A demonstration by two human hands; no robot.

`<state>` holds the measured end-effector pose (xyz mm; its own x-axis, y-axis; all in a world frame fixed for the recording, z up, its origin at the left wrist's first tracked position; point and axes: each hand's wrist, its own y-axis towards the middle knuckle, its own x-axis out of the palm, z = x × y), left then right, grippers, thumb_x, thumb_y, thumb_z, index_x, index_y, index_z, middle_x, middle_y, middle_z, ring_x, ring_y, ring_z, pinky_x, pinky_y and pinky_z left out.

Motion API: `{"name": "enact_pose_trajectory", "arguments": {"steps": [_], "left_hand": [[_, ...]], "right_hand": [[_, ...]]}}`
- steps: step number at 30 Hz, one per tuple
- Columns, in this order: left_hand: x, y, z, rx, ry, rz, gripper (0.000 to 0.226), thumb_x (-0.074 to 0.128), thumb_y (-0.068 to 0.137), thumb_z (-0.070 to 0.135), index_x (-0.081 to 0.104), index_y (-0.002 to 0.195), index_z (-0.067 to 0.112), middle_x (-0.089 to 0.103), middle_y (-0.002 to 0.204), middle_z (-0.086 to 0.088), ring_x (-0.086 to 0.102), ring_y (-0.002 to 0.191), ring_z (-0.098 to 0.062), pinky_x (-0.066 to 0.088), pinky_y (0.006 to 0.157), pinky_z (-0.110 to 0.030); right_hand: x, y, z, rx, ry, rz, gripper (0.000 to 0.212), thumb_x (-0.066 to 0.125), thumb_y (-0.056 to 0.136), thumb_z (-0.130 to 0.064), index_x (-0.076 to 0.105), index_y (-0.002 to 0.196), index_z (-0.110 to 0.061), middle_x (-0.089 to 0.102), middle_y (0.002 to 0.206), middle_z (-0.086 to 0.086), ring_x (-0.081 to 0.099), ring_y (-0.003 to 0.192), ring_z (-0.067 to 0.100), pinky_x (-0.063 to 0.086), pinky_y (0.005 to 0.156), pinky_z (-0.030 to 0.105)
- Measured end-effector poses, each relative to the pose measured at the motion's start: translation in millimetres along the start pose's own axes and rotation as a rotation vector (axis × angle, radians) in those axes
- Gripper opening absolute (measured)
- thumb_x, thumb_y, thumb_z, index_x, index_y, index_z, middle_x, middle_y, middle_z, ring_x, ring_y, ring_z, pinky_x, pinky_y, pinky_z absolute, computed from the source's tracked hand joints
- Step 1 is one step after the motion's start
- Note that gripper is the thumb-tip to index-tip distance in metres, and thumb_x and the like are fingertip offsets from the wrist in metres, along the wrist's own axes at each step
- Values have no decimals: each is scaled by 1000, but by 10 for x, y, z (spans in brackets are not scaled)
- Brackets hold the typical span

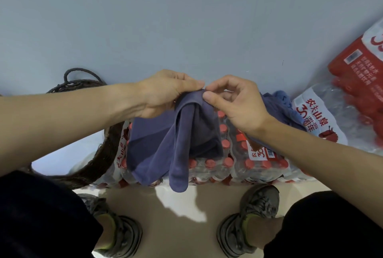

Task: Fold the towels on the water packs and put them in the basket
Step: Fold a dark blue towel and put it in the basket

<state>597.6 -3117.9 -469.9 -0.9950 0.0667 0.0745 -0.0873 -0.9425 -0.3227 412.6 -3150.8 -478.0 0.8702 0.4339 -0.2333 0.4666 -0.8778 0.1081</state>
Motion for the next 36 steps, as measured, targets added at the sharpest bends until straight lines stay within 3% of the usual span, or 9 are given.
{"name": "enact_pose_trajectory", "arguments": {"steps": [2, 10, 14, 18, 21, 25, 28, 33, 36], "left_hand": [[-13, -11, 22, 1, -18, -34, 24, 70, 78, 34, 66, 87, 12, 68, 88, -10, 61, 80, -19, 49, 78, -31], [-95, -70, -26, -100, 227, -242, 52, 73, 75, 28, 63, 113, -7, 71, 107, -22, 69, 97, -30, 55, 88, -38], [-330, -54, 18, -124, 349, -247, 35, 69, 82, 32, 69, 92, -1, 70, 78, -12, 64, 66, -20, 49, 55, -22], [-645, -52, -16, -289, 502, -327, 35, 73, 79, 34, 69, 86, 1, 65, 86, -22, 58, 80, -31, 44, 75, -41], [-833, -30, -60, -353, 553, -323, 25, 70, 82, 34, 76, 78, 9, 73, 81, -11, 68, 72, -21, 54, 63, -28], [-998, 32, -131, -400, 722, -284, 46, 65, 81, 52, 78, 81, 8, 76, 88, -12, 72, 80, -20, 56, 71, -31], [-1087, 66, -173, -493, 728, -289, 53, 63, 79, 59, 78, 83, 7, 76, 92, -12, 73, 87, -24, 56, 75, -33], [-1223, 93, -248, -521, 902, -385, 39, 72, 80, 45, 76, 97, 10, 76, 99, -6, 71, 98, -22, 53, 93, -34], [-1315, 261, -445, -469, 890, -231, 22, 69, 89, 29, 73, 89, 8, 75, 87, -2, 68, 87, -20, 53, 81, -28]], "right_hand": [[27, 7, 14, 21, 30, -21, 12, 69, 89, -2, 66, 86, -13, 67, 77, 5, 62, 67, 23, 57, 62, 29], [18, 129, 125, 179, 51, 106, 15, 52, 102, -23, 59, 95, -12, 67, 84, 13, 63, 79, 25, 53, 80, 46], [-75, 200, 303, 343, -41, 214, 22, 51, 102, -25, 61, 95, -7, 66, 93, 20, 62, 85, 32, 53, 84, 47], [-189, 182, 503, 576, -44, 138, 20, 52, 100, -14, 62, 87, -4, 55, 79, 14, 50, 75, 26, 43, 67, 39], [-307, 147, 663, 850, -131, 55, 17, 56, 98, -12, 65, 94, 2, 66, 88, 13, 61, 81, 28, 51, 73, 39], [-373, 100, 792, 1069, -246, -167, 22, 53, 101, -17, 63, 95, 1, 65, 86, 15, 60, 74, 25, 51, 63, 35], [-335, 116, 826, 1082, -331, -236, 24, 54, 100, -20, 64, 88, -2, 67, 83, 13, 62, 71, 24, 51, 55, 31], [-239, 227, 983, 1007, -305, -97, 23, 56, 100, -23, 58, 82, -8, 64, 84, 11, 62, 73, 24, 50, 57, 31], [-176, 322, 1105, 953, -281, -50, 23, 54, 101, -27, 60, 91, -7, 65, 97, 11, 62, 82, 22, 52, 67, 32]]}}
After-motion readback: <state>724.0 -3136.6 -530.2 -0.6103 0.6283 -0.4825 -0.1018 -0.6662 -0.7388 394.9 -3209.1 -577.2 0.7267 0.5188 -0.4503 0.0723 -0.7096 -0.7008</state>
